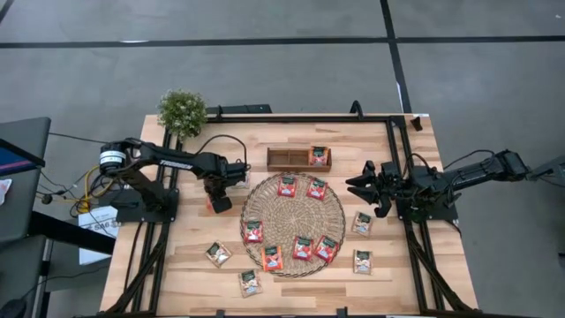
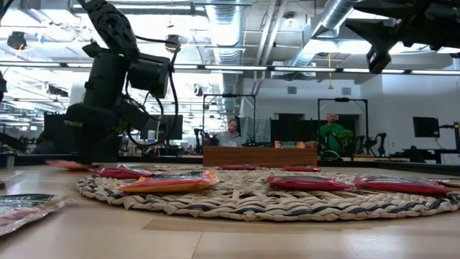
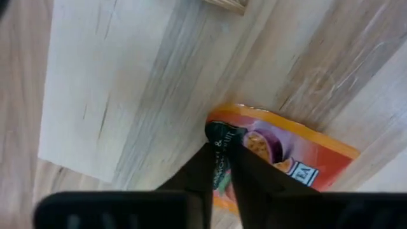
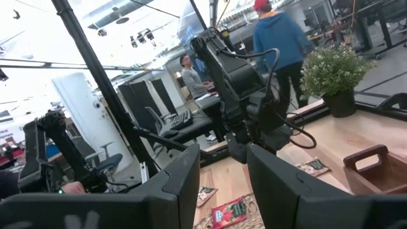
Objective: Pick & Place Tea
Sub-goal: Put the orange tea bag into the right section of the wooden organizer
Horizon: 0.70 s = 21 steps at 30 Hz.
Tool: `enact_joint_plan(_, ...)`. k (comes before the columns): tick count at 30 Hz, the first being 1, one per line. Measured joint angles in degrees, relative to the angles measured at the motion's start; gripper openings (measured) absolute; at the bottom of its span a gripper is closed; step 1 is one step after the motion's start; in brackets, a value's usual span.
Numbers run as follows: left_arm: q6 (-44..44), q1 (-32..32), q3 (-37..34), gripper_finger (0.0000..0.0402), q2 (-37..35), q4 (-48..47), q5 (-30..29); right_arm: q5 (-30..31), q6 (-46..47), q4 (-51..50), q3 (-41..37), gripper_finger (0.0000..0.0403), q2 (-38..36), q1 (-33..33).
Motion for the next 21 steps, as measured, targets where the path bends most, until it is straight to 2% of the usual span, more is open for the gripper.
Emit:
enact_joint_plan(3, -1.14, -0.02, -0.05, 0.0006, -0.27, -0.05, -0.99, 0.00, 0.00, 0.00, 0.00, 0.0123, 0.02, 0.00)
enact_joint_plan(9, -3.06, -0.04, 1.19, 0.0000, -2.68, -3.47, -2.55, 0.05, 0.77, -0.01, 0.00, 0.0123, 0.02, 0.00)
enact_joint_plan(16, -5.66, -1.19, 8.58, 0.0000, -8.31, -6.57, -3.42, 0.22, 10.88, 0.09, 0.00, 0.0123, 0.02, -1.07)
enact_joint_plan(21, -5.56, -4.02, 17.13, 0.0000, -10.15, -2.60, -5.67, 0.22, 13.55, 2.45, 0.00, 0.0123, 0.02, -1.17)
